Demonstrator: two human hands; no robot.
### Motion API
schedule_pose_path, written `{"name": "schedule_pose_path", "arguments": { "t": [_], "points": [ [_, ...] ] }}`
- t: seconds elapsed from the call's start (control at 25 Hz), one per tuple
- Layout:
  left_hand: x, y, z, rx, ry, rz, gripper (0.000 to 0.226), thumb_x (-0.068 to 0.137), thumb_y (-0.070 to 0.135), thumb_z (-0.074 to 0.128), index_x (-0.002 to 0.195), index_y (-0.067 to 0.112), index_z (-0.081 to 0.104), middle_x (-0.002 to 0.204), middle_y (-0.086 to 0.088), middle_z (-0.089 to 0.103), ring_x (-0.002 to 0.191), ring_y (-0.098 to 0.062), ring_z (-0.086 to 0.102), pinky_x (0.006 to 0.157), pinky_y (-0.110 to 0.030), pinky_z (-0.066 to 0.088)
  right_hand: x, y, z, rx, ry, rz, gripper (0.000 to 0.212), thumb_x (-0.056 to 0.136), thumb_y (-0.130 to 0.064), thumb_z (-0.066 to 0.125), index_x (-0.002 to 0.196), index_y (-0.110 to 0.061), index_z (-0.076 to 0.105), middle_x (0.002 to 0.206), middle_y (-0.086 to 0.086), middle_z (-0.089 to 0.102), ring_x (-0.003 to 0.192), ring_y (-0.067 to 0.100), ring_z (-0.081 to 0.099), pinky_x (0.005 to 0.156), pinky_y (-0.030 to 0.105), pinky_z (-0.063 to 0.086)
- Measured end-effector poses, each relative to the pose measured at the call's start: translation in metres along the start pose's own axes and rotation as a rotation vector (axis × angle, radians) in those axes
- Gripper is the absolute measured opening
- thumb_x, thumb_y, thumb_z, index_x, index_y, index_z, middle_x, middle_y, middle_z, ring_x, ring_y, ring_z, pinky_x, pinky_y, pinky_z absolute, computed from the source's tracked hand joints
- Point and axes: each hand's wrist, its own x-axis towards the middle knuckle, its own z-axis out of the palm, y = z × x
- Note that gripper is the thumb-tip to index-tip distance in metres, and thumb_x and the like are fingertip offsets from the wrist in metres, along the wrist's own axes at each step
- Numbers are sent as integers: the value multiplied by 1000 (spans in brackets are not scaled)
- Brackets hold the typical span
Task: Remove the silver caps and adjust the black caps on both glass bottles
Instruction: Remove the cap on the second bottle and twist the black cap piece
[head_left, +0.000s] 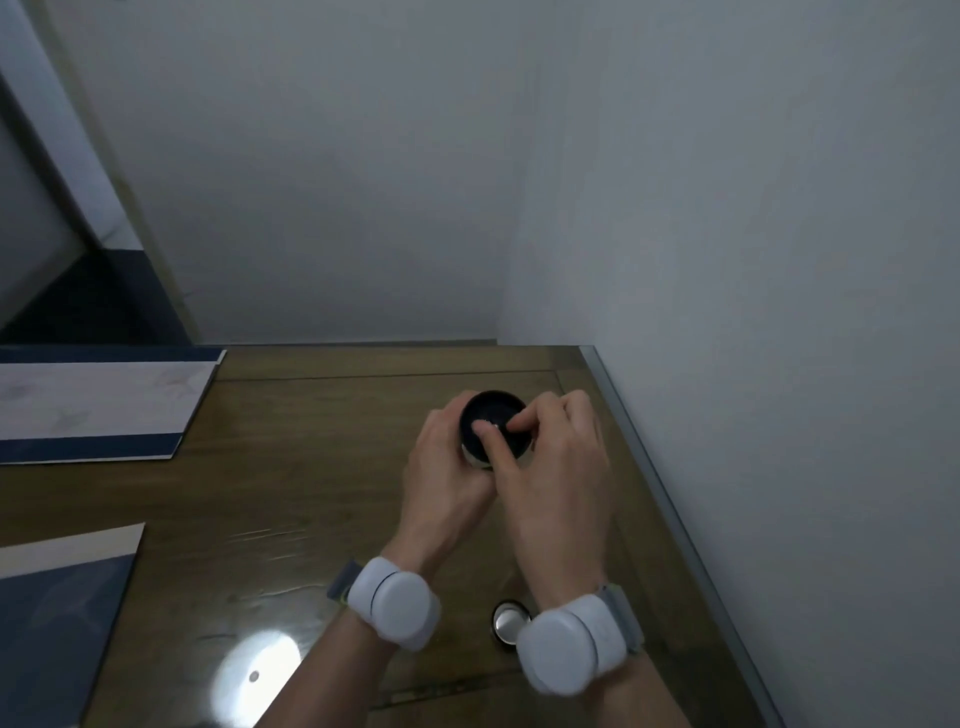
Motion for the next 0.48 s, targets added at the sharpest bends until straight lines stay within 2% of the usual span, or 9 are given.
{"name": "schedule_pose_path", "arguments": {
  "t": [0.16,0.32,0.48],
  "points": [
    [-3,6,-2,41,-14,8,32,84,31,74,115,38,68,108,10,70,106,-18,67,88,-53,60,1,-4,0,-40,6,11,31,86,-53,68,90,-28,49,99,-9,42,88,11,50,59,11,25],
    [-5,6,1,62,-3,-37,36,89,30,76,121,42,65,112,7,69,104,-17,69,90,-52,60,6,-6,2,-27,11,75,31,86,-56,67,87,-31,48,98,-10,40,89,12,53,59,14,28],
    [-4,11,-1,-14,-27,-40,39,79,33,72,117,39,68,111,8,75,109,-21,70,91,-54,60,10,-3,-6,-19,-63,9,33,81,-58,70,87,-33,50,97,-12,41,88,10,53,58,10,27]
  ]
}}
